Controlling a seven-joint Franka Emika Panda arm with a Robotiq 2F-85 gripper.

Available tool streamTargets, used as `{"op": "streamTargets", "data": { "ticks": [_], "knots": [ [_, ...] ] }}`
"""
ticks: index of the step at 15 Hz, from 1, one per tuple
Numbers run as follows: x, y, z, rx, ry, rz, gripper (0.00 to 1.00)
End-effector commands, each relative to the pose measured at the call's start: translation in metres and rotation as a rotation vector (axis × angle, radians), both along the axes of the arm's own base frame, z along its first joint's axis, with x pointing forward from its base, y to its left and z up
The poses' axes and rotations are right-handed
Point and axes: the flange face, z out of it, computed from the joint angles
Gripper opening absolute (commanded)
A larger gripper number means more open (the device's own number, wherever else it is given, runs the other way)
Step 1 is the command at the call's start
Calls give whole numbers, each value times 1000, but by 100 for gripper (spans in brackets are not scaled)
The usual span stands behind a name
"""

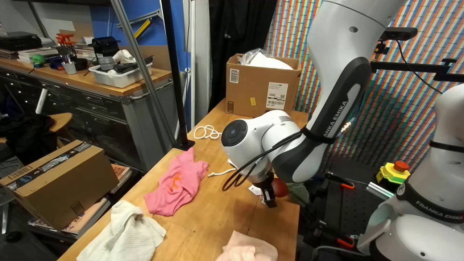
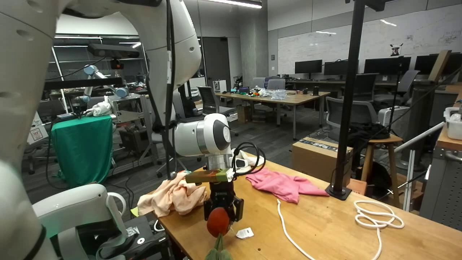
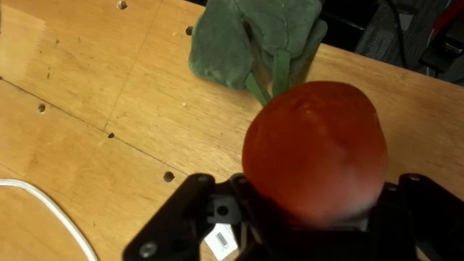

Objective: Move the white towel to the right front corner, then move it to the left back corner, then move the rope to the right back corner, then move the peach shirt to the left front corner, then move the pink shirt away from you, then move the turnip plushie closer to you

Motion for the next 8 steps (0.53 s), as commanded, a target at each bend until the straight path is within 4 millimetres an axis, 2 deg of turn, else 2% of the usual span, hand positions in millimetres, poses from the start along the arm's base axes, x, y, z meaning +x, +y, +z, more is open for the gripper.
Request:
{"op": "streamTargets", "data": {
  "ticks": [1, 8],
  "knots": [
    [8, 0, 3, 4, -30, -7, 43],
    [14, -7, 9, 9, -58, -63, 97]
  ]
}}
